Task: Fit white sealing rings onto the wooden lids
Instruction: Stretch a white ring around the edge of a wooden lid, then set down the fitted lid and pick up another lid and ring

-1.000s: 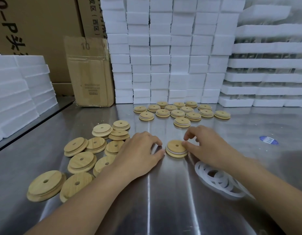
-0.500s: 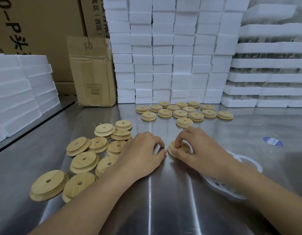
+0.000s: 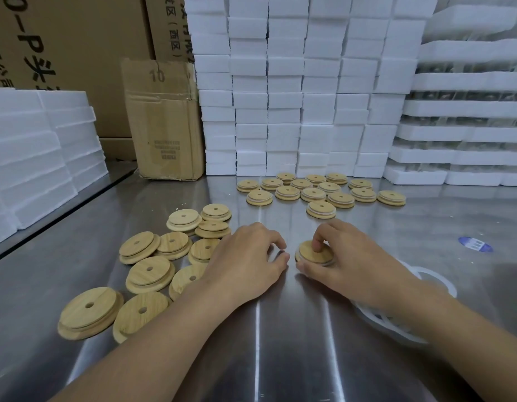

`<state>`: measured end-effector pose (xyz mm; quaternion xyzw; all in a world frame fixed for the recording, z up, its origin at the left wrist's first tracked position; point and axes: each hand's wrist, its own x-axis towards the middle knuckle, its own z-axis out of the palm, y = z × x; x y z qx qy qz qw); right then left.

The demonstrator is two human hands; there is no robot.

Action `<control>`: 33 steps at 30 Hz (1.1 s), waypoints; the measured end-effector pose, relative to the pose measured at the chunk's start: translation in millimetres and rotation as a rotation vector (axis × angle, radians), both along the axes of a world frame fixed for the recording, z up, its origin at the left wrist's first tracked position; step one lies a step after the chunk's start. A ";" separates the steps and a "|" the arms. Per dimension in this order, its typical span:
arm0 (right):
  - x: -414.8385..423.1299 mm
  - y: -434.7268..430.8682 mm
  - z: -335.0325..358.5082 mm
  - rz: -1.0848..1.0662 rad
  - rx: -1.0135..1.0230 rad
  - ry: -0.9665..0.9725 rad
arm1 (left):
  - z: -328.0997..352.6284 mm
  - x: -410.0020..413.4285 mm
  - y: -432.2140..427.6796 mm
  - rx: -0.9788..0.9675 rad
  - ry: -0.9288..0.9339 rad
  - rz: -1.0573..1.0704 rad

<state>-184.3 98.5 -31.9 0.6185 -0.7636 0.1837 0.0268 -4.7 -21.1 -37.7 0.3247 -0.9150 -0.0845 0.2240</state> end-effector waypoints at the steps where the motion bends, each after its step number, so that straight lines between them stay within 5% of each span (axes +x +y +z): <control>1: 0.2 0.1 0.1 -0.003 0.008 -0.005 | 0.3 0.4 0.2 0.000 0.003 0.002; 13: -0.7 3.8 5.7 -0.193 0.085 0.106 | 12.9 9.6 -10.5 -0.060 0.081 0.132; 20: -15.2 3.4 9.2 -0.213 0.158 0.100 | 23.9 31.2 -40.3 -0.124 0.034 0.386; 26: -37.9 9.6 28.7 -0.301 0.221 -0.064 | 13.8 46.2 -65.6 0.097 -0.201 0.574; 33: -61.8 23.2 45.3 -0.158 0.319 -0.240 | 11.4 51.1 -72.5 0.041 0.015 0.542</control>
